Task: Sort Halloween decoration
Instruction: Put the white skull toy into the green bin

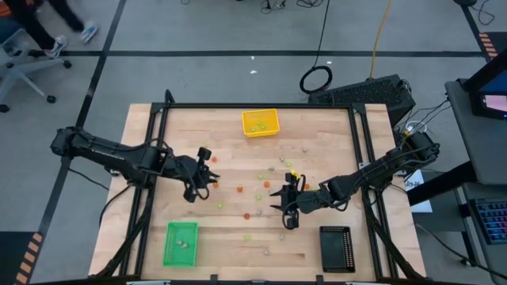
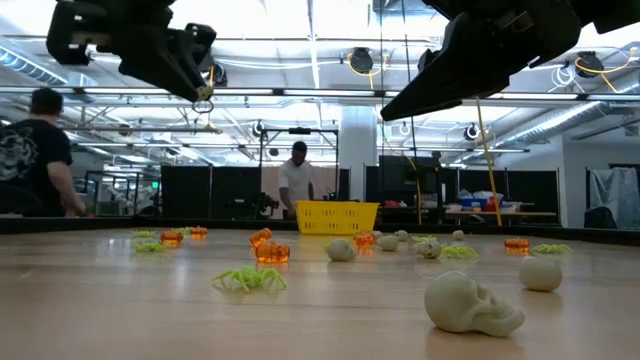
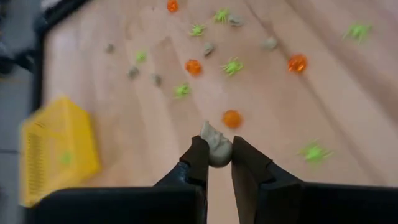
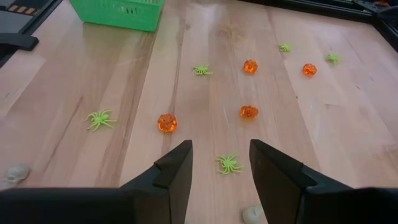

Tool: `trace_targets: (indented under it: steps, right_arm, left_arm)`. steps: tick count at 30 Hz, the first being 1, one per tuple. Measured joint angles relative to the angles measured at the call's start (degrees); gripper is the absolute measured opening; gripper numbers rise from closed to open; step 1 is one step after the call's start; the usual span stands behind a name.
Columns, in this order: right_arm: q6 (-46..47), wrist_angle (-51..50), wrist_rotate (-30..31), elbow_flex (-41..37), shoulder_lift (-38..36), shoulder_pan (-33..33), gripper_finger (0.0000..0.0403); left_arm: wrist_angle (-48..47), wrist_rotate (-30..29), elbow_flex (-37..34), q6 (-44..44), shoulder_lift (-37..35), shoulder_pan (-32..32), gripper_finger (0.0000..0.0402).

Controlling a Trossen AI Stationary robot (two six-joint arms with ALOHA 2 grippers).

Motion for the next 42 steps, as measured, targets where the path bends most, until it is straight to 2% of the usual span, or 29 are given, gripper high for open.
trace_targets:
  steps: [4, 7, 11, 13, 17, 24, 30, 36, 42]
  right_arm:
    - [0.1, 0.0, 0.0, 0.0, 0.0, 0.0, 0.0146]
    - [0.1, 0.0, 0.0, 0.0, 0.0, 0.0, 0.0146]
    - [0.1, 0.0, 0.0, 0.0, 0.0, 0.0, 0.0146]
    - [0.1, 0.0, 0.0, 0.0, 0.0, 0.0, 0.0146]
    - [0.1, 0.0, 0.0, 0.0, 0.0, 0.0, 0.0146]
    - [1.8, 0.0, 0.0, 0.0, 0.0, 0.0, 0.0146]
    - [2.6, 0.2, 0.0, 0.0, 0.0, 0.0, 0.0146]
    - [4.6, 0.4, 0.0, 0.0, 0.0, 0.0, 0.0146]
    - [7.1, 0.4, 0.0, 0.0, 0.0, 0.0, 0.0146]
  left_arm:
    - [0.1, -3.9, 0.0, 8.4, 0.0, -1.6, 0.0034]
    - [0.1, -4.5, 0.0, 14.9, 0.0, -2.5, 0.0034]
    - [0.3, -4.8, 0.0, 15.5, 0.0, -2.9, 0.0034]
    - [0.3, -4.9, 0.0, 12.8, 0.0, -3.0, 0.0034]
    - [0.3, -4.9, 0.0, 3.2, 0.0, -3.0, 0.0034]
    - [-0.9, -4.3, 0.0, -25.9, 0.0, -4.4, 0.0034]
    - [-2.8, 4.2, 0.1, -45.0, 0.0, -8.3, 0.0034]
    - [-6.0, 5.8, 0.1, -55.7, -0.1, -16.7, 0.0034]
    - [-6.4, 1.7, 0.1, -63.7, 1.0, -27.1, 0.0034]
